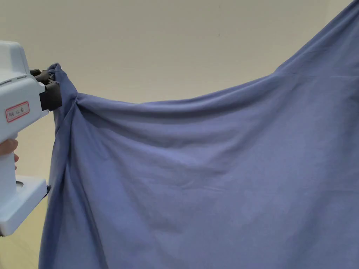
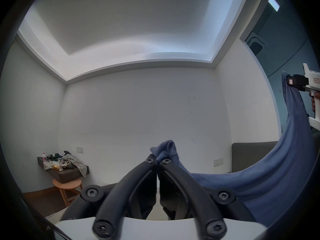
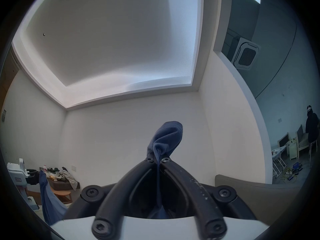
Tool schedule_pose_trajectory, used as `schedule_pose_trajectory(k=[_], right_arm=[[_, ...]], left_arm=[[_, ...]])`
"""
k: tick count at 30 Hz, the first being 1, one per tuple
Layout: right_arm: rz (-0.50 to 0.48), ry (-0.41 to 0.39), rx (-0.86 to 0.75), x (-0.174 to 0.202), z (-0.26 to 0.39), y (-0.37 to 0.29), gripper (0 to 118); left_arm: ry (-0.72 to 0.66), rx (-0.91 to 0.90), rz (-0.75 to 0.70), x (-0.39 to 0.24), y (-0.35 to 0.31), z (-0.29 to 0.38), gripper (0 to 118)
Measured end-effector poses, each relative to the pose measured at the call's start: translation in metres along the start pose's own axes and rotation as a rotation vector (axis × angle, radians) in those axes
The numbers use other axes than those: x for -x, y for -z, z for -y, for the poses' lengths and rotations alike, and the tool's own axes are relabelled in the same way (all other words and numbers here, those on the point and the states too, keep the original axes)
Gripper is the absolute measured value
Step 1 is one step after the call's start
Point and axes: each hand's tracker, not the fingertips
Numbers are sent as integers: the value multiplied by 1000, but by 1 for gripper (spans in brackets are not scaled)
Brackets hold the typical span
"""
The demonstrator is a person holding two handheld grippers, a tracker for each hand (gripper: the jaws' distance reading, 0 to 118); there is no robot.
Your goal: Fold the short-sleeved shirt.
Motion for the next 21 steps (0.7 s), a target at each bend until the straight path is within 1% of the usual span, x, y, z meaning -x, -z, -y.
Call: schedule_pose_trajectory(k=[2,5,9,12,15,19,21], right_arm=[[18,-8,8,-2,11,30,2],[28,0,9,-3,24,69,2],[35,-6,-14,0,37,105,2],[17,25,-43,-1,38,119,2],[18,-14,-68,1,38,122,2],[-8,-21,-62,-2,51,114,2],[-23,-37,-50,-5,65,105,2]], left_arm=[[-21,6,7,5,37,4,1],[-41,14,10,12,88,10,1],[-54,1,11,20,136,21,1],[-66,-11,14,24,157,29,1],[-68,-19,13,27,170,38,1],[-93,-34,35,29,173,63,1],[-98,-21,46,27,172,83,1]])
